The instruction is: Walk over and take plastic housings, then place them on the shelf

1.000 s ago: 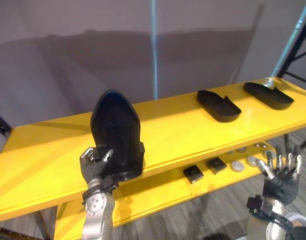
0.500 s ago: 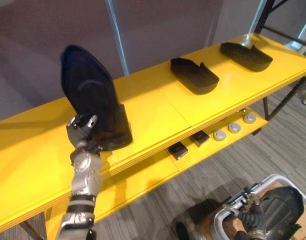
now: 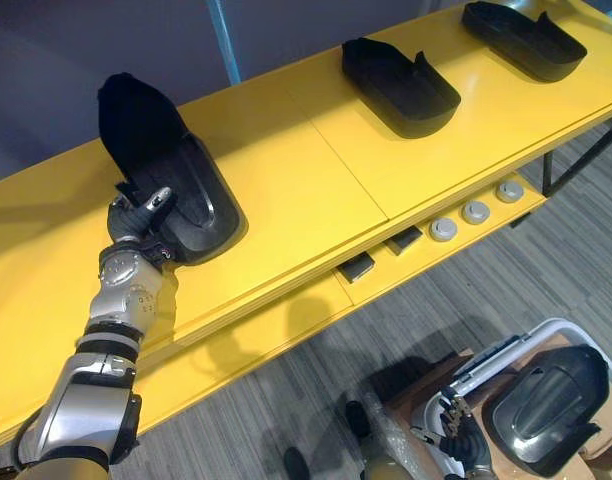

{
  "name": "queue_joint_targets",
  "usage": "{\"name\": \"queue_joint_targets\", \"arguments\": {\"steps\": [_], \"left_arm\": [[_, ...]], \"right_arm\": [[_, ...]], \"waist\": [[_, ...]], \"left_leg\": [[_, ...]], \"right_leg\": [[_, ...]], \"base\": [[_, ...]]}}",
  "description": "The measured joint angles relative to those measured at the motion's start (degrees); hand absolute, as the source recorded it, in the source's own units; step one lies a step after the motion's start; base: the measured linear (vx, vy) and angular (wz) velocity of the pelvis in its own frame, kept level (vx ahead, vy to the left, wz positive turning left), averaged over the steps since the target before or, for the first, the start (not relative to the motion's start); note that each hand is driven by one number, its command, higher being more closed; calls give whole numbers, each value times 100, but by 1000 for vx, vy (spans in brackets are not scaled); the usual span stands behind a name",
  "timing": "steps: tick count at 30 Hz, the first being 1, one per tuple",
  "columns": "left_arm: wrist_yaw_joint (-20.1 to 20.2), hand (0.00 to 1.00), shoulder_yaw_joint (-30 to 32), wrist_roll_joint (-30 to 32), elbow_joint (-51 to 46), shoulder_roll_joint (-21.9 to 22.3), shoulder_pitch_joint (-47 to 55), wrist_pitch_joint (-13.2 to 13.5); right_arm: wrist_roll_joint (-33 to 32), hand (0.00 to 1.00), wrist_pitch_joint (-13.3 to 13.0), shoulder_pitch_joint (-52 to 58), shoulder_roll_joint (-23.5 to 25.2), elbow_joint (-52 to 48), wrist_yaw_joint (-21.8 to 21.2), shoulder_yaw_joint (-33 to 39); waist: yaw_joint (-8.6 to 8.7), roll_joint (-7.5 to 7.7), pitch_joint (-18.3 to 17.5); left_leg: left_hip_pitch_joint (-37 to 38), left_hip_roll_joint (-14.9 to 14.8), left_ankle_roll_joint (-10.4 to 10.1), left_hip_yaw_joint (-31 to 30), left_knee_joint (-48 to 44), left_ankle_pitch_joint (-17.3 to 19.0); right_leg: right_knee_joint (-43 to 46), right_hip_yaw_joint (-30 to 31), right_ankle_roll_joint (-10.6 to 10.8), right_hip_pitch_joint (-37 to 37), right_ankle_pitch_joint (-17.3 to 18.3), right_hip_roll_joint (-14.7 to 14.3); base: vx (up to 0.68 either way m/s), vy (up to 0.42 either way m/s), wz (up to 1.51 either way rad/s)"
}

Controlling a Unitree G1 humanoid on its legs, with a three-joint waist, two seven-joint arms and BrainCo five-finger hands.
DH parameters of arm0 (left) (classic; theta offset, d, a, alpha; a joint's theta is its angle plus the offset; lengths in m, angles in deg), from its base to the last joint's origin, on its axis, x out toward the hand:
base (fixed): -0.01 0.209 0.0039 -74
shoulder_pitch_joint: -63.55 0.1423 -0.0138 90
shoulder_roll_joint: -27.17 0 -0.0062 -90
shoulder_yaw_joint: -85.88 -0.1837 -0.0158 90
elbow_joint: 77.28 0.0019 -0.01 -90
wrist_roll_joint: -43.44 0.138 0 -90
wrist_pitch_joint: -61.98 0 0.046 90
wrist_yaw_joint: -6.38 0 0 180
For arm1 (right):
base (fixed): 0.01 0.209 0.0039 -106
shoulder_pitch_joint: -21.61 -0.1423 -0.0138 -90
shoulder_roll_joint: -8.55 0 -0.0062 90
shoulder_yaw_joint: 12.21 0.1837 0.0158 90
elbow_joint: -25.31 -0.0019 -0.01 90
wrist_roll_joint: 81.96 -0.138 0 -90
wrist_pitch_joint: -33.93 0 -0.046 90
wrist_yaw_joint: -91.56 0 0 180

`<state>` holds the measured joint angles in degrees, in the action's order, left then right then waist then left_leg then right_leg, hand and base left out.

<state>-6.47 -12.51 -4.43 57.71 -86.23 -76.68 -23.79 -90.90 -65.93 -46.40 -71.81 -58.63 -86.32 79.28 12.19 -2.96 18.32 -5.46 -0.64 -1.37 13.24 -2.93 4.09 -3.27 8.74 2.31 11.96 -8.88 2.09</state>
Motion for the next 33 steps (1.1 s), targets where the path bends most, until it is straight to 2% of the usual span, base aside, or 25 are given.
{"name": "queue_joint_targets", "arguments": {"steps": [8, 14, 23, 25, 27, 28, 29, 33], "left_arm": [[193, 0, -434, 362, 401, -284, -436, -200], [231, 0, -460, 675, 951, -388, -939, -350], [323, 0, -458, 629, 1230, -525, -1247, -567], [216, 0, -430, 626, 1006, -524, -1247, -568], [26, 0, -313, 647, 375, -522, -1191, -545], [-92, 0, -130, 658, -249, -521, -1004, -460], [-203, 0, 79, 661, -1072, -511, -577, -255], [-353, 0, 436, 686, -2494, -197, 519, 131]], "right_arm": [[-1, 0, 1, -18, 3, 12, -32, -179], [-7, 0, 1, -74, 17, 13, -121, -305], [-100, 0, 85, -188, 49, 11, -167, -413], [-100, 0, 123, -184, 49, 11, -168, -473], [-99, 0, 137, -185, 58, 11, -191, -509], [-98, 0, 139, -186, 62, 10, -227, -506], [-98, 0, 142, -183, 59, 11, -238, -492], [-96, 0, 142, -168, 57, 34, -240, -446]], "waist": [[6, 11, 109], [9, 59, 221], [7, 76, 283], [-16, 76, 282], [-64, 76, 282], [-77, 77, 282], [-83, 75, 278], [-140, 31, 140]], "left_leg": [[3, -2, 0, 41, -14, 0], [17, -5, 0, 87, -28, 0], [68, -16, -1, 191, -27, 0], [79, -16, -1, 189, -26, 0], [90, -16, -1, 175, -25, -1], [128, -18, -1, 163, -23, -1], [244, -20, -1, 142, -4, -1], [357, -28, -5, -2, 41, -3]], "right_leg": [[14, 20, 0, 8, 0, -2], [54, 90, 0, 30, 0, -11], [74, 171, -1, 28, 0, -40], [75, 170, -1, 16, 0, -40], [75, 156, 0, -3, 0, -38], [73, 142, -1, -49, 1, -37], [36, 127, -1, -184, 3, -35], [-46, -31, -7, -383, 12, -21]], "base": [[-1, 7, -1], [-2, 26, -5], [2, 25, -5], [0, 0, 0], [2, 17, 2], [22, 36, 4], [27, 37, 3], [14, 21, 19]]}}
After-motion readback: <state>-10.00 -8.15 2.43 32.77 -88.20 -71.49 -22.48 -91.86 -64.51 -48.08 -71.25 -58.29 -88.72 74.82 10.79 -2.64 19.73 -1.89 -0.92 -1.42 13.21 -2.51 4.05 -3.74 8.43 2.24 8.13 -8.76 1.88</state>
